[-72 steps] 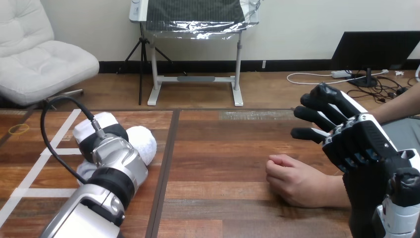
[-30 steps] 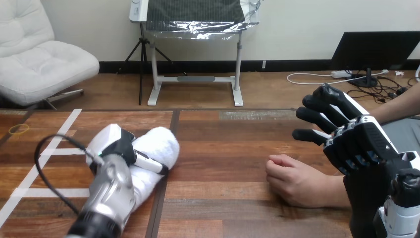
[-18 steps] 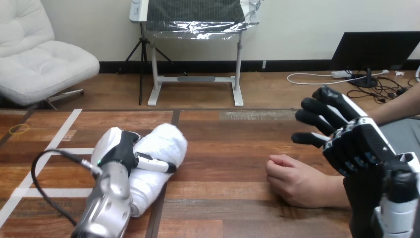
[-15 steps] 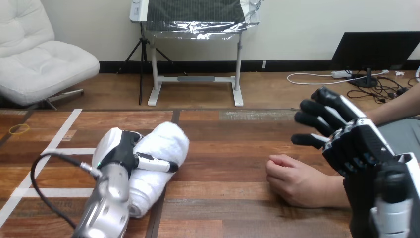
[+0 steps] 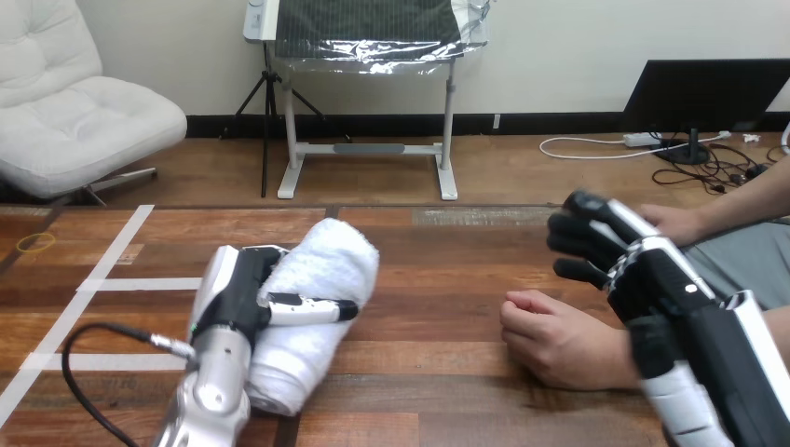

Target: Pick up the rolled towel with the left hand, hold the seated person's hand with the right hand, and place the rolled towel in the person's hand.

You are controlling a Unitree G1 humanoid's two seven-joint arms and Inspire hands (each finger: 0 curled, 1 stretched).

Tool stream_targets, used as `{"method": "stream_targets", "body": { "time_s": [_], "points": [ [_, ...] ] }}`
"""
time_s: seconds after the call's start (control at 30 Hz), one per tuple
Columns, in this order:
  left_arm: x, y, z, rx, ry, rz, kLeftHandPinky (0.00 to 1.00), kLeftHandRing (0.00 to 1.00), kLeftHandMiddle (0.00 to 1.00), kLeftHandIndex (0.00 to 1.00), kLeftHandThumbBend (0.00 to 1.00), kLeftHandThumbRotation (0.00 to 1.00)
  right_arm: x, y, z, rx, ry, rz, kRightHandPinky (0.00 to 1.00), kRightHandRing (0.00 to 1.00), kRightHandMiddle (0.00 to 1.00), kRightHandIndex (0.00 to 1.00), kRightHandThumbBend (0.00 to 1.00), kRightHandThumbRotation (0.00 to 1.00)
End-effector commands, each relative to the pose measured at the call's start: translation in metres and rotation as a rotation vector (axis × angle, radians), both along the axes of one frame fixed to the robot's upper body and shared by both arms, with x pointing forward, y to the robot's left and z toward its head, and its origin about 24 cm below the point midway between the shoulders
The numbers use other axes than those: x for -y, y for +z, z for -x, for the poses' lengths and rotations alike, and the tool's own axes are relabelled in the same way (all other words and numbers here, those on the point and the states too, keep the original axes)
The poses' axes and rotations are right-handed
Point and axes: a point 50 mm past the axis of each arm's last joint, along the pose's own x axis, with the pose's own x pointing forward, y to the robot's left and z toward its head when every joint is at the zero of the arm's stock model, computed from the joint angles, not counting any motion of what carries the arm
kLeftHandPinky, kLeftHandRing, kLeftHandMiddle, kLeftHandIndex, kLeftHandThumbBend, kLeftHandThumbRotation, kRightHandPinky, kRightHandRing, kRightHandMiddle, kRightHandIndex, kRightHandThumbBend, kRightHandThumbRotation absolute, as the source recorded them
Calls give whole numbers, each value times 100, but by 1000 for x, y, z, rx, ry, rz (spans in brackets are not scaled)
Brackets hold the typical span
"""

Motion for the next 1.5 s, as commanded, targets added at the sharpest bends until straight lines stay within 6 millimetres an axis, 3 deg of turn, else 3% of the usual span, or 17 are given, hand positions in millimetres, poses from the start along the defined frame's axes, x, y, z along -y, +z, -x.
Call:
{"method": "stream_targets", "body": {
  "time_s": [0.0,0.47,0.83,1.47],
  "points": [
    [12,126,-3,670,-37,184,27,35,40,42,66,0,19,19,-34,111,-29,206,85,86,86,87,69,78],
    [16,127,3,743,-61,305,26,34,39,40,62,0,38,25,-50,108,-66,371,84,87,88,88,72,73],
    [17,127,3,793,-47,347,27,35,40,39,59,0,51,29,-61,85,-83,462,77,85,89,88,78,67],
    [14,120,-19,869,-43,443,28,35,40,40,57,0,59,38,-71,41,-90,561,70,84,88,87,82,58]
  ]
}}
